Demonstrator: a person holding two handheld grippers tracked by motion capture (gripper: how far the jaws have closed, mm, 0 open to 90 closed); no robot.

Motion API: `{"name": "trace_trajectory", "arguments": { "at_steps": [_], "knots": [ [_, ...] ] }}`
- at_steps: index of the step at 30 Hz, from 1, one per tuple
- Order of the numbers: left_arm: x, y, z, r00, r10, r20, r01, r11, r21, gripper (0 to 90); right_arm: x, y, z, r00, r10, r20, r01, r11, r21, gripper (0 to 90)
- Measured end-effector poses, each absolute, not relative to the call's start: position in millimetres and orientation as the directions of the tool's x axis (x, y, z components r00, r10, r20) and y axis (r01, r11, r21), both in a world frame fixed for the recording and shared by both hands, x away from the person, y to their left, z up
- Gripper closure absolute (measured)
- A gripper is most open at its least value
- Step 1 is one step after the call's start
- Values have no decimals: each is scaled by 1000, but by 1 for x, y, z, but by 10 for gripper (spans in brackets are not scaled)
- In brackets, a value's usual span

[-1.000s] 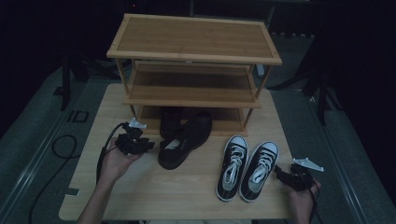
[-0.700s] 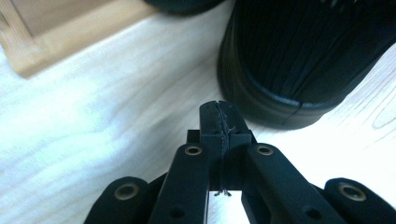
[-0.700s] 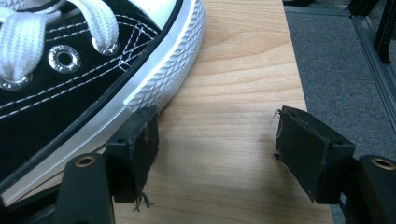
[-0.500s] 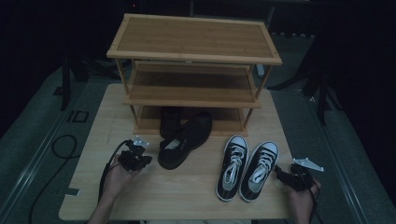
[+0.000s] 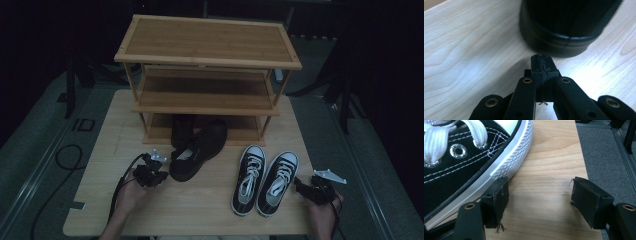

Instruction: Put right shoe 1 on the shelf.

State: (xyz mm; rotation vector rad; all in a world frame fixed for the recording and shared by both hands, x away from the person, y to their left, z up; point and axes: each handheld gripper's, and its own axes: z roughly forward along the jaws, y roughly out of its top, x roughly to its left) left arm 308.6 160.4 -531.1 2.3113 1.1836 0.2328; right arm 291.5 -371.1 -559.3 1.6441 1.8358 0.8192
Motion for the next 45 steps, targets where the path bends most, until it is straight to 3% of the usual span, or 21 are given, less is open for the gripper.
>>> {"name": "trace_trajectory", "arguments": {
  "at_steps": [12,24,39,45],
  "knots": [
    [303,146,-531,624,778,-66,690,-510,514,899,291,-371,-559,-112,994,4,667,72,742,297],
    [297,99,-534,706,702,-99,633,-561,533,899,291,-371,-559,-111,994,5,667,71,742,297],
    [304,139,-530,595,802,-53,704,-488,516,900,291,-371,-559,-112,994,4,667,72,742,297],
    [301,123,-536,649,758,-69,674,-530,515,900,291,-371,-559,-112,994,4,667,72,742,297]
  ]
}}
